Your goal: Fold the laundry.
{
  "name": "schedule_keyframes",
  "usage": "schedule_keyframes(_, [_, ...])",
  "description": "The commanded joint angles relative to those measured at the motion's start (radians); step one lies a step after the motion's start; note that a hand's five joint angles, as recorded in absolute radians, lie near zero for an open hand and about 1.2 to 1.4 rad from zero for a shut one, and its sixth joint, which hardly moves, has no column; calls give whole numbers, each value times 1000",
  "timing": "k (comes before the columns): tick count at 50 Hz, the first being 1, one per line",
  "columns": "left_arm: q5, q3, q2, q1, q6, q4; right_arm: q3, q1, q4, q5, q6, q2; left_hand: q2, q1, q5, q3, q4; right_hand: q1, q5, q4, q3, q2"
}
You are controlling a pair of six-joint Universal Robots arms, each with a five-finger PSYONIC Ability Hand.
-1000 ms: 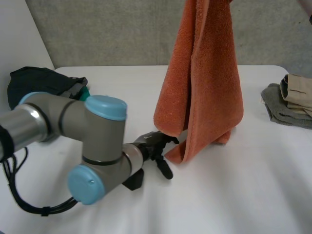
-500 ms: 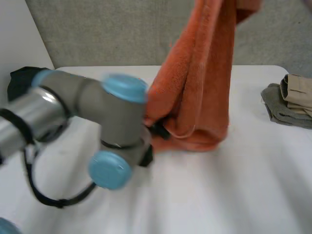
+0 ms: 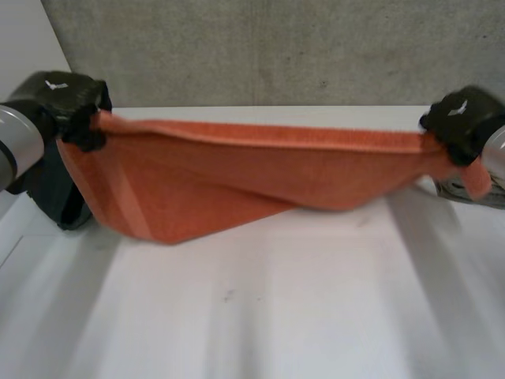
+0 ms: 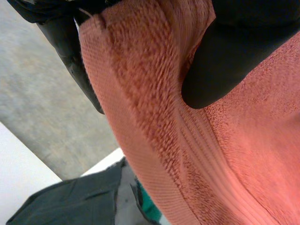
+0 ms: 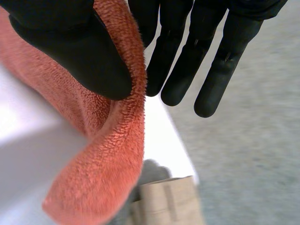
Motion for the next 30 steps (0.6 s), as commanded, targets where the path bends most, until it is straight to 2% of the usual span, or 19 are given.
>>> schedule_keyframes(1, [-64, 102, -193, -71, 114, 12, -46, 48, 4, 26, -54, 128, 200, 235, 237, 208, 198, 275, 192, 198, 210, 220])
schedule_keyframes(7, [-179, 379, -438, -104, 204, 133, -254, 67, -81, 68, -57, 310, 200, 235, 237, 208, 198, 275, 192, 198, 210, 220])
schedule_keyframes(10, [-178, 515, -483, -115, 227, 189, -380, 77, -147, 86, -49, 369, 200, 235, 237, 208, 198, 275, 192, 198, 210, 220])
schedule_keyframes(13, [-159, 667, -496, -124, 224, 308, -535, 87, -316, 104, -20, 418, 200, 235, 237, 208, 198, 275, 192, 198, 210, 220])
schedule_keyframes(15, [-148, 722, -482, -129, 206, 415, -601, 84, -489, 109, 24, 426, 200, 235, 237, 208, 198, 275, 192, 198, 210, 220])
schedule_keyframes(17, [-141, 733, -468, -131, 189, 498, -604, 81, -621, 105, 63, 420, 200, 235, 237, 208, 198, 275, 192, 198, 210, 220])
schedule_keyframes(18, [-138, 728, -453, -131, 166, 578, -598, 75, -757, 94, 102, 406, 200, 235, 237, 208, 198, 275, 192, 198, 210, 220])
schedule_keyframes(22, [-142, 663, -413, -128, 110, 672, -548, 54, -965, 46, 193, 374, 200, 235, 237, 208, 198, 275, 192, 198, 210, 220])
schedule_keyframes(30, [-130, 414, -378, -118, 76, 666, -375, 26, -919, -73, 254, 339, 200, 235, 237, 208, 198, 275, 192, 198, 210, 220])
